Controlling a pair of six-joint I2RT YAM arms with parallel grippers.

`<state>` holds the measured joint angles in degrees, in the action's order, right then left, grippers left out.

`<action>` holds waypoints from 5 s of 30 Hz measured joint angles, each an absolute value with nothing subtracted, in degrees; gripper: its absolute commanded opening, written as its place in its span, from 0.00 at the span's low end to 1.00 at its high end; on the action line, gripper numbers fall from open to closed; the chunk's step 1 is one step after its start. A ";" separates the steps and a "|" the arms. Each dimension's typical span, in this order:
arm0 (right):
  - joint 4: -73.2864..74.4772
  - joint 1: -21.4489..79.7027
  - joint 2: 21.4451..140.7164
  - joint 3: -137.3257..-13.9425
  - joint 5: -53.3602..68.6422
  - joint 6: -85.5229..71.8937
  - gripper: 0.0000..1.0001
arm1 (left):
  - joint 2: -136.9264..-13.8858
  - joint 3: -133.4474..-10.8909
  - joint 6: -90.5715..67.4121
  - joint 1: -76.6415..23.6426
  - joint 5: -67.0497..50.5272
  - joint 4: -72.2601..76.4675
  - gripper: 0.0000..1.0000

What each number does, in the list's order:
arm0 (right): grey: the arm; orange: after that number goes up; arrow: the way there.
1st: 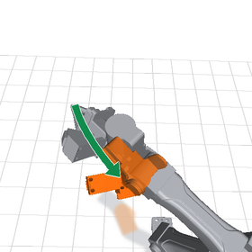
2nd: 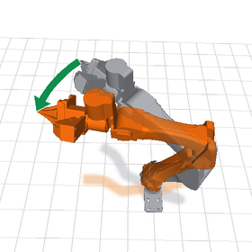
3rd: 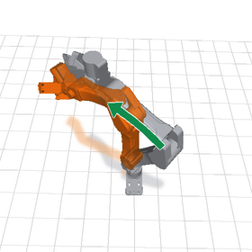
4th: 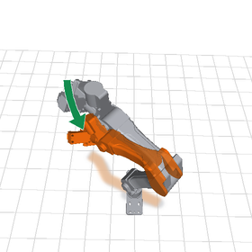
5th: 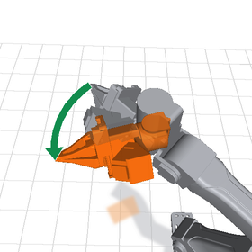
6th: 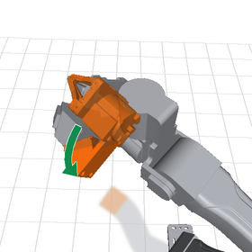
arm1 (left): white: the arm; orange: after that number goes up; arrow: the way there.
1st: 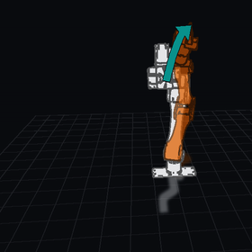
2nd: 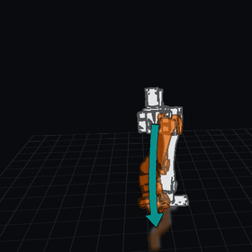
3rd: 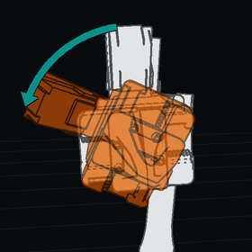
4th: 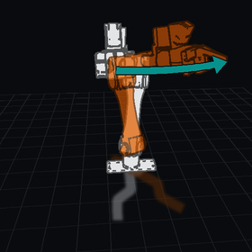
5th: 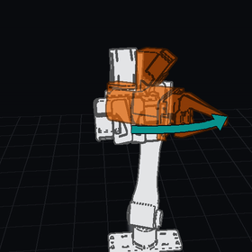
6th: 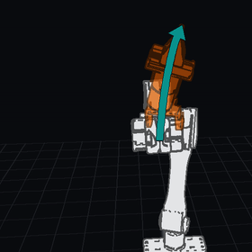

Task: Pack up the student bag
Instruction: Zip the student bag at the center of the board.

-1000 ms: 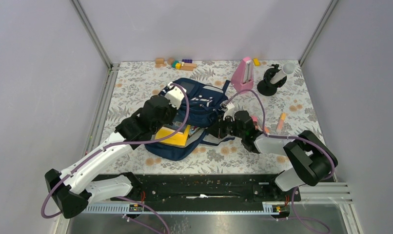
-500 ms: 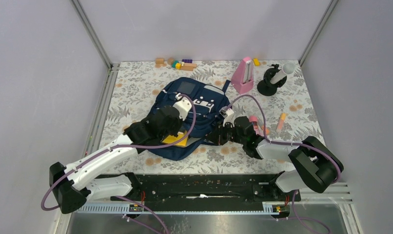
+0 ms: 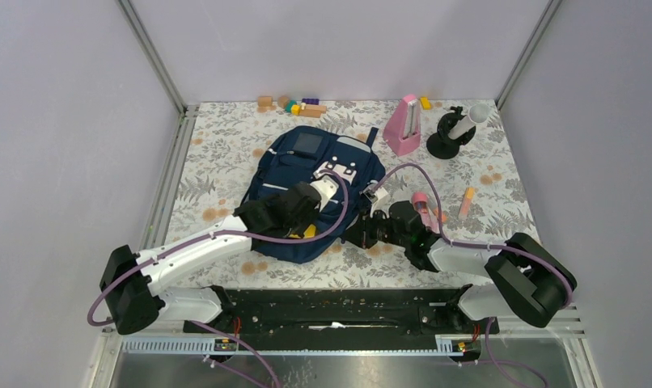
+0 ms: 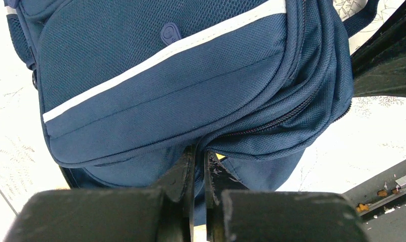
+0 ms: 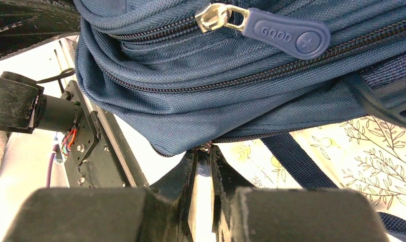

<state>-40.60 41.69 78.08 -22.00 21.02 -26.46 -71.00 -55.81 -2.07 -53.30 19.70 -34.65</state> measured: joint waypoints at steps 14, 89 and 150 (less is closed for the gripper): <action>-34.63 44.99 72.07 -20.71 14.68 -25.10 0.00 | -73.80 -55.81 -6.70 -56.53 20.71 -35.24 0.00; -29.04 64.18 65.25 -18.46 -7.42 -27.51 0.00 | -50.68 -48.01 -30.46 -38.54 23.16 -29.43 0.99; -26.24 75.35 69.43 -24.21 -16.45 -27.31 0.00 | -44.25 -18.22 -53.32 -12.36 -1.19 -4.19 0.00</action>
<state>-26.24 75.35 69.43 -24.21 -16.45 -27.31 -44.25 -18.22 -53.32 -12.36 -1.19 -4.19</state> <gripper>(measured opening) 0.131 0.010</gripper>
